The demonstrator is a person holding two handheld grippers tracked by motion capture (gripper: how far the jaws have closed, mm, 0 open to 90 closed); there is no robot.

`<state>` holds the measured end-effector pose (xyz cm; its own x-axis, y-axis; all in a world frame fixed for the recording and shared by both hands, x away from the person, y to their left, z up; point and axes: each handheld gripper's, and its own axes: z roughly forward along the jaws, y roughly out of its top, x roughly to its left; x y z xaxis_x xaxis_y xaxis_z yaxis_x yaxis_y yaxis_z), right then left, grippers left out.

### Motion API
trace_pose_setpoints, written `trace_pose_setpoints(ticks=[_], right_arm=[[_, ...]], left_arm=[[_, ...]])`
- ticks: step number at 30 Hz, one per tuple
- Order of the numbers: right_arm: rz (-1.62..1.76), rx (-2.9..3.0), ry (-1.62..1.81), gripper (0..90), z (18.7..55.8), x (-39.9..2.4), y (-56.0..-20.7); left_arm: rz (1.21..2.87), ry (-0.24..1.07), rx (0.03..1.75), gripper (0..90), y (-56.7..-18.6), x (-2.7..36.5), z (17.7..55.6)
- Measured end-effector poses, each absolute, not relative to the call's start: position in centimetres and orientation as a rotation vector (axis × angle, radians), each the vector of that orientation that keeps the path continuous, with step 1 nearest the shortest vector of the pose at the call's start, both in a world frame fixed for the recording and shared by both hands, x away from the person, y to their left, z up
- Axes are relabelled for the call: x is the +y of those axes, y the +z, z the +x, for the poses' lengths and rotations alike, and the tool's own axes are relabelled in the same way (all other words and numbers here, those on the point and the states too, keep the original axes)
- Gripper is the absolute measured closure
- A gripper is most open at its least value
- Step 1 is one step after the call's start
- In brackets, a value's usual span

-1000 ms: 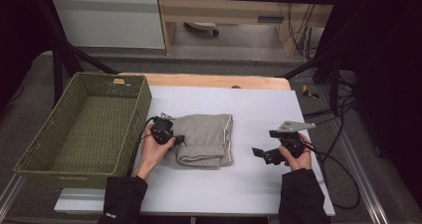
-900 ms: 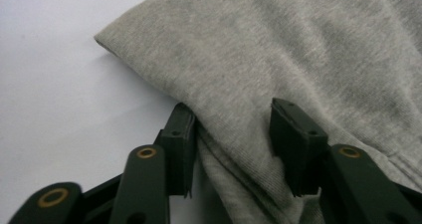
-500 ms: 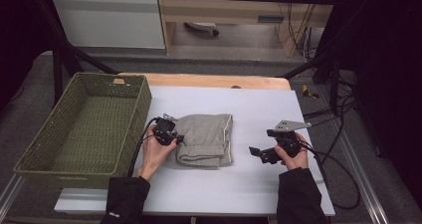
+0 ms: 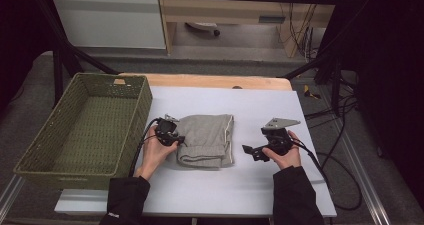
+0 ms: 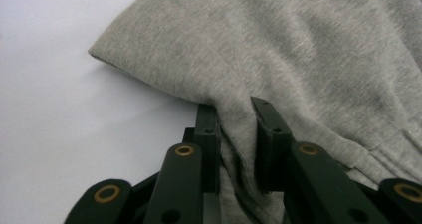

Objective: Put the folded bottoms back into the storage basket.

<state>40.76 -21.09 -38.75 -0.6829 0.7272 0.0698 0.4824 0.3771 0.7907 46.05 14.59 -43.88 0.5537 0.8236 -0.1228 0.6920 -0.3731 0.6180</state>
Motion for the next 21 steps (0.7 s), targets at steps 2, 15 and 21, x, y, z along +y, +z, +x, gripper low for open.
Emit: trace_pose_setpoints(ticks=[2, 15, 21], right_arm=[[1.083, 2.349, 1.182, 0.6, 41.1, -20.6, -38.9], [1.199, 2.32, 1.085, 1.1, 44.4, -17.0, -40.6], [1.225, 2.295, 1.076, 3.3, 45.5, -15.9, -40.9]], left_arm=[[2.166, 0.27, 1.207, 74.8, -43.9, 14.6, 46.1], [2.164, 0.256, 1.204, 74.6, -43.9, 14.7, 46.2], [2.172, 0.25, 1.205, 74.6, -43.9, 14.7, 46.3]])
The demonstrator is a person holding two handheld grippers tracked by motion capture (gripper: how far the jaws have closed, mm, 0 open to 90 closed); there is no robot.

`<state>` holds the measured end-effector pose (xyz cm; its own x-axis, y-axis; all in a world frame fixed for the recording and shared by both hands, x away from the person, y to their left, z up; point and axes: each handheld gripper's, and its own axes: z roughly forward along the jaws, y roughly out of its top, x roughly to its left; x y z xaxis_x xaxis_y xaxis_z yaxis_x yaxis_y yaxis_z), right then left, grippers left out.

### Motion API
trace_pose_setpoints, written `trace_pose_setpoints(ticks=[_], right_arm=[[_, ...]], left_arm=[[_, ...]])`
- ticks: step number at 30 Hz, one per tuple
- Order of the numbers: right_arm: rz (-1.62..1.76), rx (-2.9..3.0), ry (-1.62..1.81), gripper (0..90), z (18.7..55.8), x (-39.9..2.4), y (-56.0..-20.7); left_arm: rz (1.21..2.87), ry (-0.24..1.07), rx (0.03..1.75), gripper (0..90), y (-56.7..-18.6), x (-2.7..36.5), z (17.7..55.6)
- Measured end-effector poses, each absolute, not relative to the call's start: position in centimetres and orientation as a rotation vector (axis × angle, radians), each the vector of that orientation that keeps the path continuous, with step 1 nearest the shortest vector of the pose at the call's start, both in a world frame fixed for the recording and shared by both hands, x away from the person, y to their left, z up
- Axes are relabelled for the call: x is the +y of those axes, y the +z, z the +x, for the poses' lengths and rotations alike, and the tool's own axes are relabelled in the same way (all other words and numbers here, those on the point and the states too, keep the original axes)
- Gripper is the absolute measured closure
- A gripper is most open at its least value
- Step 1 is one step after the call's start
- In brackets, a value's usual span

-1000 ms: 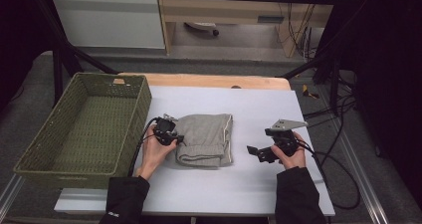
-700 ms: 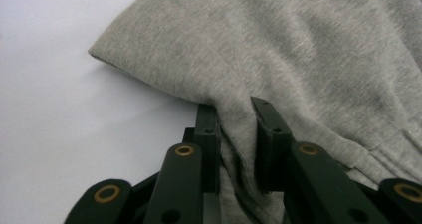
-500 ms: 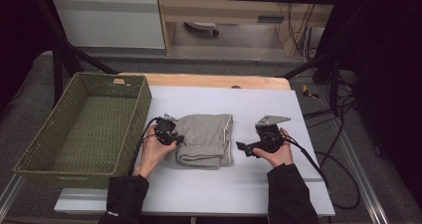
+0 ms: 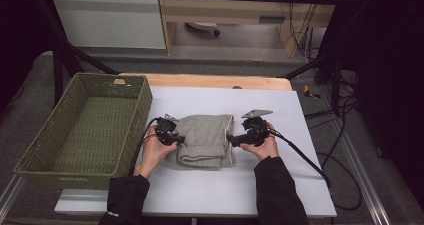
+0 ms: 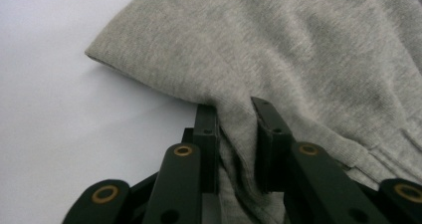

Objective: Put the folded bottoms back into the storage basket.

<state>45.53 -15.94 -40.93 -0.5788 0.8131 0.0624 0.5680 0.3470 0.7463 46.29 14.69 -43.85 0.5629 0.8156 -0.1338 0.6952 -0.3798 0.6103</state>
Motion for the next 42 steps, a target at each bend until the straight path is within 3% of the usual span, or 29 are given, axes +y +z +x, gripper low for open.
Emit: trace_pose_setpoints(ticks=[19, 26, 28, 36, 42], right_arm=[[1.319, 2.303, 1.027, 14.2, 48.1, -13.8, -43.8], [1.369, 2.339, 1.019, 22.8, 48.2, -13.6, -44.2], [1.399, 2.356, 1.032, 28.9, 48.3, -13.5, -44.3], [1.433, 2.363, 1.04, 34.6, 48.1, -13.4, -44.4], [1.451, 2.375, 1.058, 46.0, 47.9, -13.4, -44.3]], left_arm=[[2.175, 0.246, 1.202, 74.5, -43.8, 14.7, 46.4], [2.175, 0.245, 1.201, 74.6, -43.8, 14.7, 46.4], [2.175, 0.244, 1.201, 74.6, -43.8, 14.7, 46.4], [2.175, 0.243, 1.201, 74.6, -43.8, 14.7, 46.4], [2.174, 0.242, 1.203, 74.5, -43.8, 14.7, 46.4]])
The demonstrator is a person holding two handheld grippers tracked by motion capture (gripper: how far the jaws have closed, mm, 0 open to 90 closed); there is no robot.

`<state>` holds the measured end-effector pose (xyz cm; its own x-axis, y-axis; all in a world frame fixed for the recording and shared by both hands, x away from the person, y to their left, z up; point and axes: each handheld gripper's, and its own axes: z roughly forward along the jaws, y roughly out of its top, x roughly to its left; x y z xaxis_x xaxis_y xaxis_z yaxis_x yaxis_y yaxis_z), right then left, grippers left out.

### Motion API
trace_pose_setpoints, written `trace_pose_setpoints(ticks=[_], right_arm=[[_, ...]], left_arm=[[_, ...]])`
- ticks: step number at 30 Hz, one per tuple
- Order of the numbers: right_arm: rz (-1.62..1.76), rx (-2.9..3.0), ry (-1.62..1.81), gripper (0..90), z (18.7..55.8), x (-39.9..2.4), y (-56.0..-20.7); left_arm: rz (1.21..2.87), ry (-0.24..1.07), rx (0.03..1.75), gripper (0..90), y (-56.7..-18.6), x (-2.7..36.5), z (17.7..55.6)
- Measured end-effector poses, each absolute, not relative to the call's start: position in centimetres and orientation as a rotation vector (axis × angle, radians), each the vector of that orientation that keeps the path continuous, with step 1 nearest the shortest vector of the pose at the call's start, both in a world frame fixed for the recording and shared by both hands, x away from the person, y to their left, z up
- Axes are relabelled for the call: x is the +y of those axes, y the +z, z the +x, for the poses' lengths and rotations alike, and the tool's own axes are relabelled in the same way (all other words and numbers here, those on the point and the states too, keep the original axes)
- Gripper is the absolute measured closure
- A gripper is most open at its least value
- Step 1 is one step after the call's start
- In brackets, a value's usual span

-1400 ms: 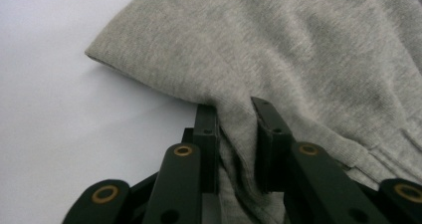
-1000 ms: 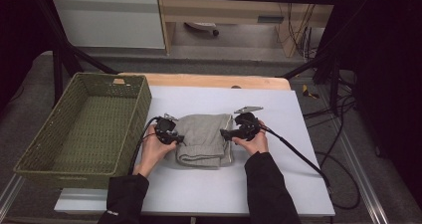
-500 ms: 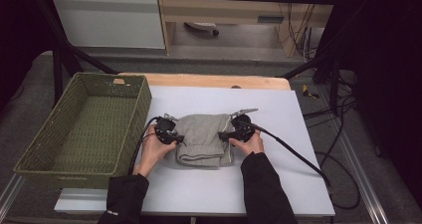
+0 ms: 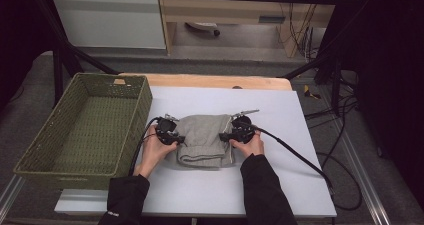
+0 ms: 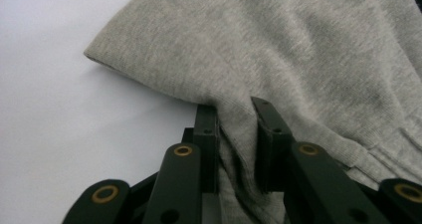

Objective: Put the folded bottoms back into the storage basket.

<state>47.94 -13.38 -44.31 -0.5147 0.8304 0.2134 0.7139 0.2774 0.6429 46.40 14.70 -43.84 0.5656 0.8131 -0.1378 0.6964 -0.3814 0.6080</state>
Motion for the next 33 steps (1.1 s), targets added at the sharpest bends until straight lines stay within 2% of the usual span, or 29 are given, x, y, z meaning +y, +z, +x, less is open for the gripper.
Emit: trace_pose_setpoints(ticks=[13, 33], right_arm=[[1.486, 2.384, 1.085, 65.2, 47.7, -13.3, -44.3], [1.464, 2.383, 1.127, 71.2, 47.2, -13.7, -43.0]], left_arm=[[2.163, 0.222, 1.211, 74.5, -43.8, 14.9, 46.5], [2.111, 0.219, 1.213, 79.1, -42.5, 15.0, 46.0]])
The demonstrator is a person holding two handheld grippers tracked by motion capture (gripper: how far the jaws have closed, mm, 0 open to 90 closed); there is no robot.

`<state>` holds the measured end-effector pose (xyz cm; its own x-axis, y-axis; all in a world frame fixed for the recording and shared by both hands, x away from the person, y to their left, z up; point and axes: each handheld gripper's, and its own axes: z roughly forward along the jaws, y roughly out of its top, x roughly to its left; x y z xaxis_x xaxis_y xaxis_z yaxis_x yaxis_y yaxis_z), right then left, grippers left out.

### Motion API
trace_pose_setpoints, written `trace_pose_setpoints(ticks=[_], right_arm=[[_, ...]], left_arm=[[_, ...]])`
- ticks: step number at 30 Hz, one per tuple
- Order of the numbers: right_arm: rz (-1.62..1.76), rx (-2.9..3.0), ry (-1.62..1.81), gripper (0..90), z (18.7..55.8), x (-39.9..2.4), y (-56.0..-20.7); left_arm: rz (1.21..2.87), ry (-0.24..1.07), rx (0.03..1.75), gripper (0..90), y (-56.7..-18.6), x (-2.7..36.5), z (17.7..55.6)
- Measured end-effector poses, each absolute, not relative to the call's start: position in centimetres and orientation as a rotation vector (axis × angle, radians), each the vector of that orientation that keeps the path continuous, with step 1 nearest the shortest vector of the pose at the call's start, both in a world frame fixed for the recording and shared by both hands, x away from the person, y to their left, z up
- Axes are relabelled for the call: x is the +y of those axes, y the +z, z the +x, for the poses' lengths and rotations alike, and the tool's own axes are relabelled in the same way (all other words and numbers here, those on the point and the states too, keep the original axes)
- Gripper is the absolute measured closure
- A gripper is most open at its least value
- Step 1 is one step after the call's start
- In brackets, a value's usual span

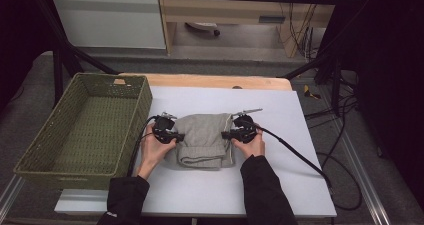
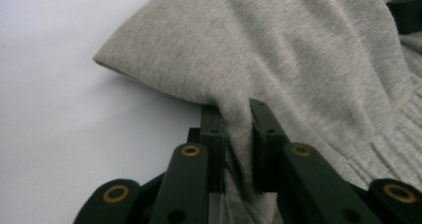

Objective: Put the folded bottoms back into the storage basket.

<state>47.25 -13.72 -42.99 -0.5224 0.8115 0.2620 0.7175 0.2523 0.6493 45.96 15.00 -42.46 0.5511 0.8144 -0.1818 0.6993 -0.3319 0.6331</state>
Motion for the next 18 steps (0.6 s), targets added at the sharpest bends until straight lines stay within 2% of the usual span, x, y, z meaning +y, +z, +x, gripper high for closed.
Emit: trace_pose_setpoints(ticks=[18], right_arm=[[1.438, 2.366, 1.18, 71.5, 45.9, -14.2, -41.2]], left_arm=[[2.136, 0.208, 1.155, 79.9, -40.2, 14.9, 44.8]])
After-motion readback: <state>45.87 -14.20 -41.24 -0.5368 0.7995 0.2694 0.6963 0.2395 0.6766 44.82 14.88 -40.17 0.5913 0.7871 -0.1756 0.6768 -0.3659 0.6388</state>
